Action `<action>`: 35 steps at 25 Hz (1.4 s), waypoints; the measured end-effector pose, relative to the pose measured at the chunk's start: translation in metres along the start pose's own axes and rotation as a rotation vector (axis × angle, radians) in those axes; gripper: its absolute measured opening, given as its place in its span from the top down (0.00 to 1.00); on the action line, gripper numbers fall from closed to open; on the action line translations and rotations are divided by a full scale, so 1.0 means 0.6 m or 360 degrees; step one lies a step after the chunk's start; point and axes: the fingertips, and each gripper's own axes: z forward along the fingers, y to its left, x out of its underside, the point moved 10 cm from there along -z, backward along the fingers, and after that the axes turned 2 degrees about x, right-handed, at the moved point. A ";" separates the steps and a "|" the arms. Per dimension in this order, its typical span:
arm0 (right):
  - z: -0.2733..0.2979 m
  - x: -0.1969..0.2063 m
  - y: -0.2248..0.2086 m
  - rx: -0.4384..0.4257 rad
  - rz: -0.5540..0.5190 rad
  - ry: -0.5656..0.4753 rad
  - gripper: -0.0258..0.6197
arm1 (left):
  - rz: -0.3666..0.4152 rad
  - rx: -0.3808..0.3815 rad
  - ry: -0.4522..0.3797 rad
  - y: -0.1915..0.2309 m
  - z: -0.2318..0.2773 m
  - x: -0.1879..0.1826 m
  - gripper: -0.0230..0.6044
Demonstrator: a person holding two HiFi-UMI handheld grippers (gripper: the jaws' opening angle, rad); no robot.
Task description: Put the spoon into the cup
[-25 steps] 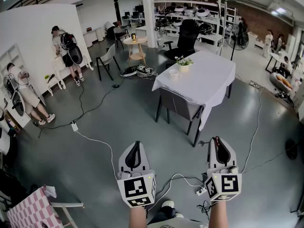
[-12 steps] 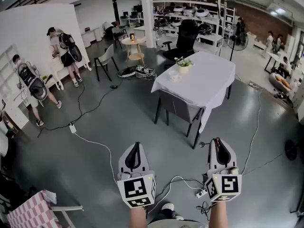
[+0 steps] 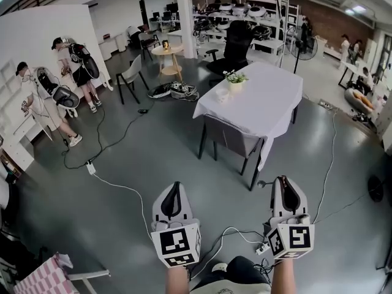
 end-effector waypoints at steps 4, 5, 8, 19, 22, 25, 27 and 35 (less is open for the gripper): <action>0.051 0.019 0.005 0.0023 0.0011 0.0015 0.87 | -0.0002 0.0006 0.0017 0.027 0.051 0.013 0.94; 0.064 0.024 0.005 0.0028 0.0014 0.0019 0.87 | -0.0006 0.0006 0.0022 0.031 0.064 0.017 0.94; 0.108 0.034 -0.004 0.0027 0.0019 0.0030 0.87 | -0.0016 0.0001 0.0047 0.037 0.106 0.026 0.94; 0.435 0.056 -0.074 -0.0065 0.0019 -0.0025 0.87 | -0.0034 -0.0120 0.0048 0.071 0.409 0.005 0.94; 0.561 0.039 -0.129 -0.0096 0.0011 -0.0031 0.87 | -0.0027 -0.0148 0.0042 0.055 0.534 -0.029 0.94; 0.673 0.033 -0.178 -0.0130 -0.0010 -0.0055 0.87 | -0.0034 -0.0175 0.0018 0.045 0.646 -0.054 0.94; 0.731 0.035 -0.200 -0.0145 -0.0006 -0.0067 0.87 | -0.0040 -0.0189 0.0005 0.042 0.703 -0.061 0.94; 0.932 0.067 -0.262 -0.0206 0.0035 -0.0047 0.87 | -0.0025 -0.0231 0.0035 0.032 0.894 -0.065 0.94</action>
